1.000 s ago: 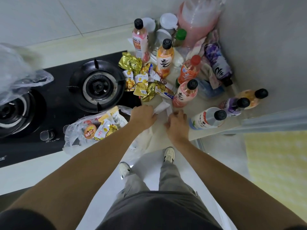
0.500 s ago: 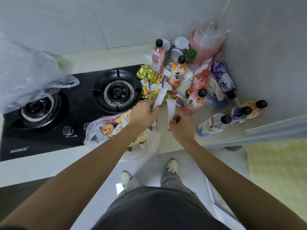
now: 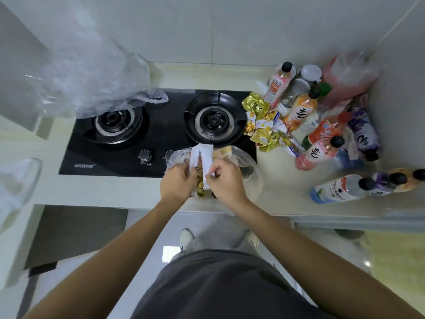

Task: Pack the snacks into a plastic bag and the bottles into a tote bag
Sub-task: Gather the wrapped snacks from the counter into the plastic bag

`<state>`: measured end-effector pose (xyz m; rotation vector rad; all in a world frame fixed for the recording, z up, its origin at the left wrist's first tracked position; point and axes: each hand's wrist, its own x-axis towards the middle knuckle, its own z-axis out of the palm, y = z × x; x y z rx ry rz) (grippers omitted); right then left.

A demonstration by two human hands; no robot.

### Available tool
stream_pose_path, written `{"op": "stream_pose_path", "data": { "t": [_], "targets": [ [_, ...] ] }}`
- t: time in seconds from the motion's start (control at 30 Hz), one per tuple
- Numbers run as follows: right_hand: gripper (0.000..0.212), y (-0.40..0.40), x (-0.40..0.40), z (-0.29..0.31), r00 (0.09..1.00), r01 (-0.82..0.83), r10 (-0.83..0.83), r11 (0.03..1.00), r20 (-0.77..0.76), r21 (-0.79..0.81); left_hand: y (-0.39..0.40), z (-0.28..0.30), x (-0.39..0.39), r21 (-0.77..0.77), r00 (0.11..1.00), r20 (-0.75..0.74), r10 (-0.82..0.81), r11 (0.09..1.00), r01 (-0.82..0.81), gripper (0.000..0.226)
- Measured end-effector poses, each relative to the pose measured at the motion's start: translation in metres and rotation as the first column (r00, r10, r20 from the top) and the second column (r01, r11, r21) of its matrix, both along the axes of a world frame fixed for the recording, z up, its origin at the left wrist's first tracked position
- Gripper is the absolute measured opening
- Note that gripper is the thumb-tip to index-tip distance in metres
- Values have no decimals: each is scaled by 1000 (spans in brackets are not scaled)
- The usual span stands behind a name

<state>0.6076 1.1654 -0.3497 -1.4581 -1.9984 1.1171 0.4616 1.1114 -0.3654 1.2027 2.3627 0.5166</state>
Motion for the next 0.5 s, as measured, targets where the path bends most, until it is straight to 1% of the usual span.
{"op": "stream_pose_path", "data": {
  "t": [0.07, 0.13, 0.2, 0.3, 0.4, 0.43, 0.5],
  "targets": [
    [17, -9, -7, -8, 997, -36, 36, 999, 61, -1, -4, -7, -3, -51, 1000, 6, 16, 999, -15, 41],
    [15, -11, -9, -16, 989, -37, 37, 999, 140, -1, -4, -13, -6, -103, 1000, 14, 15, 995, -14, 42],
    [15, -7, -6, -22, 977, -5, 4, 1000, 212, 5, 0, -19, -6, -134, 1000, 25, 5, 991, -1, 44],
    [17, 4, 4, -25, 962, 42, -44, 999, 271, 14, 10, -23, -3, -134, 999, 29, -22, 991, 26, 47],
    [11, 13, 16, -25, 935, 19, -16, 1000, 356, -4, 18, -24, 1, -119, 992, 82, -91, 988, 101, 52],
    [13, 16, 19, -26, 921, -7, 11, 1000, 390, -12, 19, -23, 3, -131, 988, 82, -130, 982, 140, 54],
    [18, 18, 24, -23, 882, -73, 65, 997, 467, 1, 20, -22, 5, -173, 980, 30, -196, 965, 199, 55]
  ]
}}
